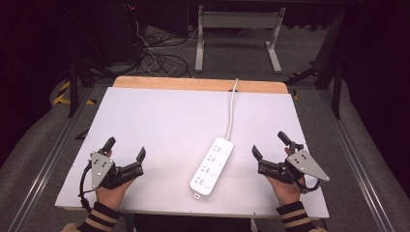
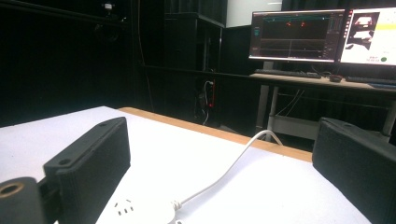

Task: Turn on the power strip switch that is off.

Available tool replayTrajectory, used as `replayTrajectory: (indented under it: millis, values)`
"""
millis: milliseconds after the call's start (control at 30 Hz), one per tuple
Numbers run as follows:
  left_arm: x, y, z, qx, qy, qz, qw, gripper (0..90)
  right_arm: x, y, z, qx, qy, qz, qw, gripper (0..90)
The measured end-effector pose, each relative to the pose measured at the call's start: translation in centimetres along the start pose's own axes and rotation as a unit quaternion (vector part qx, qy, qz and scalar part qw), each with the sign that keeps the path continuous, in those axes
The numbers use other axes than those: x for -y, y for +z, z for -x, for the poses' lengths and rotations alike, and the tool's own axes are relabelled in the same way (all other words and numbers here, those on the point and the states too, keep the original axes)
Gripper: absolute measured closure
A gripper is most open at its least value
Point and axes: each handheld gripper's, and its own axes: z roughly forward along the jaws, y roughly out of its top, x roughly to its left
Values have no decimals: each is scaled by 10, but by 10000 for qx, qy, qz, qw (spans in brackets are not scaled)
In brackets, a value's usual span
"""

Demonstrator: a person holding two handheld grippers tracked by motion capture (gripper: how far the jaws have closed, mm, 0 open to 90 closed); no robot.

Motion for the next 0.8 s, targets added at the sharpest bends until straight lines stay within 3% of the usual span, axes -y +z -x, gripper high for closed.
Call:
replayTrajectory:
  millis: [800]
  values:
    - [0,-2,-1,-6,-33,-4,10000,7,2,2,-1,-7,-17,-86,10000,50]
